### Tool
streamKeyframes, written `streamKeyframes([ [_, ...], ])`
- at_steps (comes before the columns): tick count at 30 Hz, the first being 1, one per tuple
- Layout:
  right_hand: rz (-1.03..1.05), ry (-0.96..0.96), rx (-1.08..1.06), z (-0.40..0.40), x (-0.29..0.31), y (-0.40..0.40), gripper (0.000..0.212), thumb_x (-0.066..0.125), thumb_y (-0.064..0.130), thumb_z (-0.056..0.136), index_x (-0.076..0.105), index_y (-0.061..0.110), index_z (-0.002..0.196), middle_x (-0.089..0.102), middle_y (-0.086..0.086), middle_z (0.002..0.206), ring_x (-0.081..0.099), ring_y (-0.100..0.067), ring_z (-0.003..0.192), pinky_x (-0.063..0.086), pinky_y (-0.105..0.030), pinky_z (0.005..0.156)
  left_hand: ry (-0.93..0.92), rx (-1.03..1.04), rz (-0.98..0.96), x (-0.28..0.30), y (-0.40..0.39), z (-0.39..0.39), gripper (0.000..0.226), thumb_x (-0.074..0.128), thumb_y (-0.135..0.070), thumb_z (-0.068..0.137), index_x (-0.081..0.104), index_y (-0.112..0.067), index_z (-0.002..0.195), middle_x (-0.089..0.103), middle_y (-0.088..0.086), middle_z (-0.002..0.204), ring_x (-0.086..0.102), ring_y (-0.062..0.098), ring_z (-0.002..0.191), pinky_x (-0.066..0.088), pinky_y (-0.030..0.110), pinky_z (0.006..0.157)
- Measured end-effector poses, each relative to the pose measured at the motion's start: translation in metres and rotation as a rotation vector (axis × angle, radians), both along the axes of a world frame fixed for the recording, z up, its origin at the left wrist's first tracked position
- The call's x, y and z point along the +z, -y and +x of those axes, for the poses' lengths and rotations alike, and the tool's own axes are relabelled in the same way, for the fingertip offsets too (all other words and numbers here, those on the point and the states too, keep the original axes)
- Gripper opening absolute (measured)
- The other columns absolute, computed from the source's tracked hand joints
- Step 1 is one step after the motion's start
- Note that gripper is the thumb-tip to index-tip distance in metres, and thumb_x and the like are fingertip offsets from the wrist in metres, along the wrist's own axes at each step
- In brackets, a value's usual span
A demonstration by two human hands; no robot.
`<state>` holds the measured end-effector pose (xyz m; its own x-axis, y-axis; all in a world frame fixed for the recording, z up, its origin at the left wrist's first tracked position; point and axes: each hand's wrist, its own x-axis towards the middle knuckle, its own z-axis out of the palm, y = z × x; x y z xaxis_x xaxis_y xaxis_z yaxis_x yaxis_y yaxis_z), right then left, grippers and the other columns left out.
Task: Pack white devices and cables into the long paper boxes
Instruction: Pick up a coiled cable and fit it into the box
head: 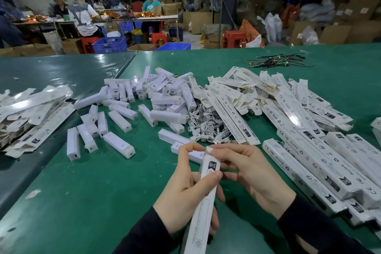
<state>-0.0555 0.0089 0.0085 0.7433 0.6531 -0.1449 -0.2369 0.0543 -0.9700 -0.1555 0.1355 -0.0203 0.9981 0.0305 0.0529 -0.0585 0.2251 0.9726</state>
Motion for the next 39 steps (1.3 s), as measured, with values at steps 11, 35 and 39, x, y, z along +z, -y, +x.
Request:
streamKeyframes([
  [11,-0.028,0.034,0.061,0.003,0.000,0.002,0.015,0.068,0.017,0.085,0.080,0.012,0.092,0.076,-0.011,0.088,0.066,-0.010,0.071,0.055,-0.022,0.069,-0.061,0.011,-0.046,0.002,-0.002,0.001,0.031,0.061,-0.035,0.086,0.037,-0.039,0.105,0.065,0.019,0.077,0.057,0.026,0.038,0.050,0.032,0.038],
  [35,-0.119,0.668,0.286,0.009,0.031,0.031,0.031,0.083,0.008,0.069,0.078,0.012,0.099,0.074,-0.008,0.096,0.071,-0.018,0.087,0.057,-0.027,0.081,-0.419,-0.353,-0.457,0.018,-0.028,-0.002,0.059,0.045,-0.058,0.091,0.066,-0.013,0.122,0.067,0.027,0.075,0.061,0.025,0.039,0.050,0.027,0.036],
  [39,-0.066,0.693,-0.301,0.033,0.050,0.070,0.025,0.078,0.037,0.062,0.077,0.034,0.087,0.075,0.001,0.076,0.053,-0.003,0.043,0.039,-0.011,0.039,-0.333,0.130,-0.584,0.014,-0.034,-0.001,0.059,0.050,-0.048,0.078,0.056,-0.010,0.122,0.061,0.015,0.069,0.050,0.020,0.036,0.036,0.015,0.030],
])
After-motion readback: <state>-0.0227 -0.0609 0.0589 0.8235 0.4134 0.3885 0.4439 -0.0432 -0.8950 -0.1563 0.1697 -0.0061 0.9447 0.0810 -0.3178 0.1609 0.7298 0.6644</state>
